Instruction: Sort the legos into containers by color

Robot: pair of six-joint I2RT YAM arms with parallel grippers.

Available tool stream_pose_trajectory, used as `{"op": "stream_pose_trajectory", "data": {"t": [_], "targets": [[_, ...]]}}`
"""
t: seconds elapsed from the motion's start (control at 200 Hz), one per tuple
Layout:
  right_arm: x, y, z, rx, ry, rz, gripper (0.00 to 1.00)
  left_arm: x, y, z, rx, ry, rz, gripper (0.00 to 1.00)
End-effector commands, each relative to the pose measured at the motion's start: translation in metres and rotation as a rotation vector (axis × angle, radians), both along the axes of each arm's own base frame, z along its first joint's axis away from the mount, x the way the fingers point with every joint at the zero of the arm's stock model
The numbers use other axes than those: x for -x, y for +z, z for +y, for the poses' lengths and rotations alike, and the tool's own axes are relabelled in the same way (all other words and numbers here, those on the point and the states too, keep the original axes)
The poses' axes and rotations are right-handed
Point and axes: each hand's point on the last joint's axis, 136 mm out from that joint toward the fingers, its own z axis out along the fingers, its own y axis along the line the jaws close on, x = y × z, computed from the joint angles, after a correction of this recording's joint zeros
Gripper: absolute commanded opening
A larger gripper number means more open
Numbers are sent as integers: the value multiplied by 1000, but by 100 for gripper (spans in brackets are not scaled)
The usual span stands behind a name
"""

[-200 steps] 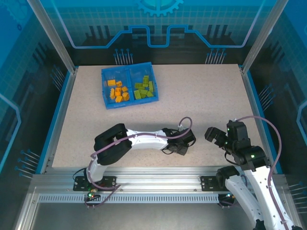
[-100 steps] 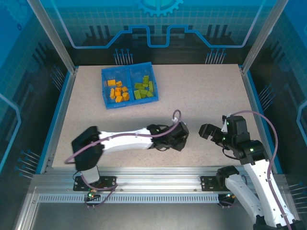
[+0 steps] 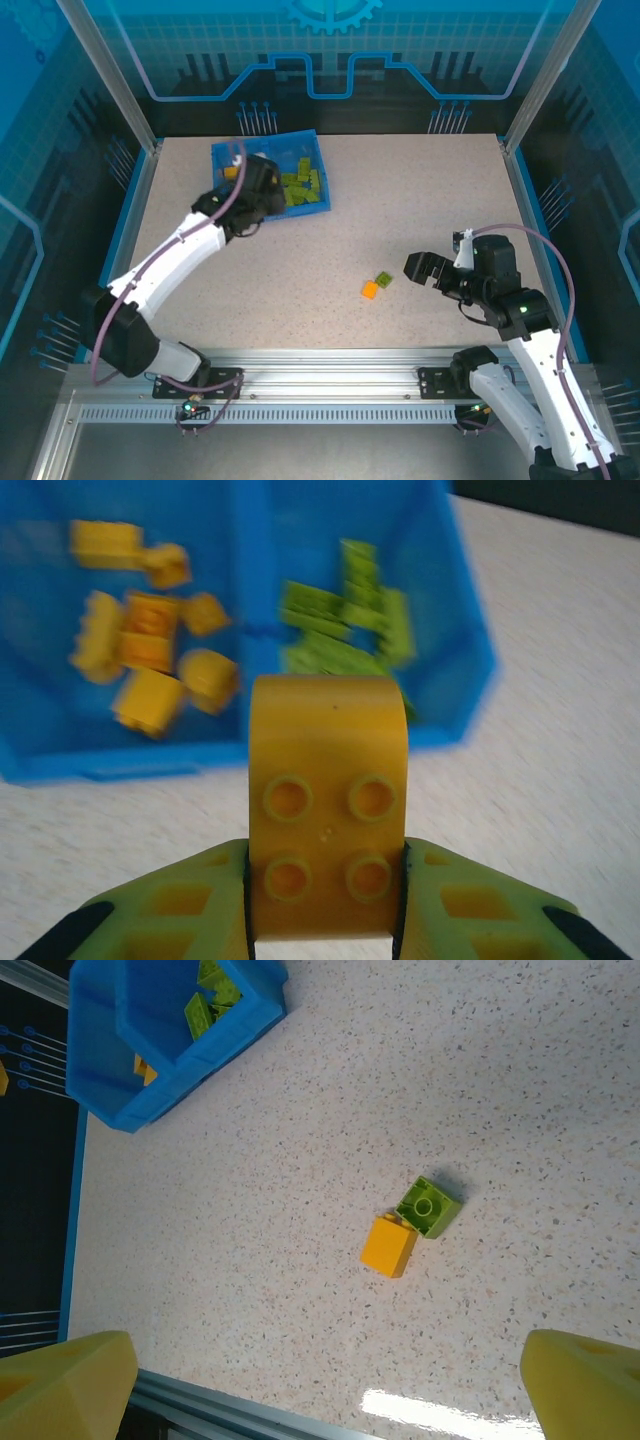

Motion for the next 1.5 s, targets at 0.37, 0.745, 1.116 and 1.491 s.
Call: {"op": "stream_pose_trajectory", "data": {"t": [0.37,0.745,1.116,1.491], "targets": [[13,28,-3,-2,-9,-65,100,-159,-69,76,301,141,151,28],[13,40,-4,-14,-22,-84,100,-176,-71,65,325,80,183,57],[-5,-11,2,43,-60,100,96,-44,67,21,394,-159,-156,56],[-46,-90,31,244,-154,358,96,188,93,-70,97,-957,-498,71]]}}
